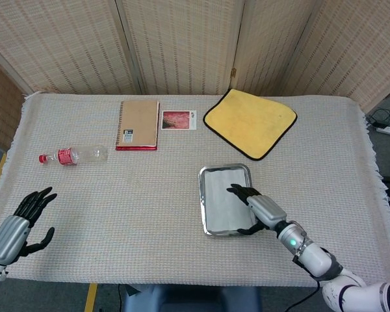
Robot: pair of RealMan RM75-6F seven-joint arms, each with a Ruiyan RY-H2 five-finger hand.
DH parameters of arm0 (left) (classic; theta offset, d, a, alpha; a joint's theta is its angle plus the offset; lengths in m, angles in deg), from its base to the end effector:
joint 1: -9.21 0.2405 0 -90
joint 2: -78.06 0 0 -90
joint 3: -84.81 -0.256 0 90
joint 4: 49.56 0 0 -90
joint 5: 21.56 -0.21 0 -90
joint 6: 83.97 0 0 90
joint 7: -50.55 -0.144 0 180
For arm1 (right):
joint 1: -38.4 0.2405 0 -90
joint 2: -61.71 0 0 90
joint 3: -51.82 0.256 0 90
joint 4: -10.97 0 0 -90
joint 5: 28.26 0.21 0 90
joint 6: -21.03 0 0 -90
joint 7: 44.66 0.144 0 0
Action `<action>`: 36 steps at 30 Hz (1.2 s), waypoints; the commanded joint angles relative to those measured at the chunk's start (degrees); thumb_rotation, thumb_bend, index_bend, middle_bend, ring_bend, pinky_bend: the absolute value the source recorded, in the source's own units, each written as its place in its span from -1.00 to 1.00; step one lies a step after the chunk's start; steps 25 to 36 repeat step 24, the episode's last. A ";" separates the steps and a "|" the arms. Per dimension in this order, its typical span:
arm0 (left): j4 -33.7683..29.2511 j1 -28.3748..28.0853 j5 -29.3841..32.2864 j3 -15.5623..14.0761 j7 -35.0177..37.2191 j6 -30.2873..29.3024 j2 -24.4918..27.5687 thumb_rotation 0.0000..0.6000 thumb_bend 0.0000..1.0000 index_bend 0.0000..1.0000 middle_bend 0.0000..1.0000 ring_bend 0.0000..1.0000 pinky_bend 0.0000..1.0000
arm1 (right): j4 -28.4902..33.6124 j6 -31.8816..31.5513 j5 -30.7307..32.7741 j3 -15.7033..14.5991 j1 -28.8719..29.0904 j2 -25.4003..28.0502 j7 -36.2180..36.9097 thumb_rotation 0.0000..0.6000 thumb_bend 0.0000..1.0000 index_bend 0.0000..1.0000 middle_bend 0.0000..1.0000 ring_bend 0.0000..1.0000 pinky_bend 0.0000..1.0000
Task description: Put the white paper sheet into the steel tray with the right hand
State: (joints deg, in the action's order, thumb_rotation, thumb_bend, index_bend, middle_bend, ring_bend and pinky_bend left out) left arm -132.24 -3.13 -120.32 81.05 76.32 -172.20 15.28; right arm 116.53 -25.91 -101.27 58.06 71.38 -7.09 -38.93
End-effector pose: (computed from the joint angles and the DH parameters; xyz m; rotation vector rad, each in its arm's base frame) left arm -0.3002 0.1965 0.1606 -1.6175 -1.0278 -1.2252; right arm -0.1749 -0.2723 0.0412 1.8846 -1.4745 0.9803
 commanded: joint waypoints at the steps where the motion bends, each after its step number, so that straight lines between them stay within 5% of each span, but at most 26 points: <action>1: 0.25 -0.17 -0.06 -0.05 -0.57 0.48 -0.28 1.00 0.12 -1.00 -1.00 -1.00 -1.00 | -2.08 -18.61 -18.64 -5.50 -11.22 1.94 -1.20 1.00 -0.47 -1.00 -1.00 -1.00 -1.00; 5: 0.63 -0.36 -0.54 -0.22 -1.47 0.87 -0.58 1.00 0.13 -1.00 -1.00 -1.00 -1.00 | -10.97 -30.88 -24.67 -8.97 -18.54 -0.73 -9.49 1.00 -0.47 -1.00 -1.00 -1.00 -1.00; 11: 1.36 -0.52 -1.20 -0.08 -2.97 0.66 -1.58 1.00 0.13 -1.00 -1.00 -1.00 -1.00 | -21.32 -42.52 -25.89 -9.16 -25.19 -4.27 -10.78 1.00 -0.47 -1.00 -1.00 -1.00 -1.00; 36: 0.94 -1.83 -0.51 -1.14 -9.59 6.18 -3.52 1.00 0.13 -1.00 -1.00 -1.00 -1.00 | -18.99 -44.51 -26.05 -9.53 -27.25 -1.26 -8.13 1.00 -0.47 -1.00 -1.00 -1.00 -1.00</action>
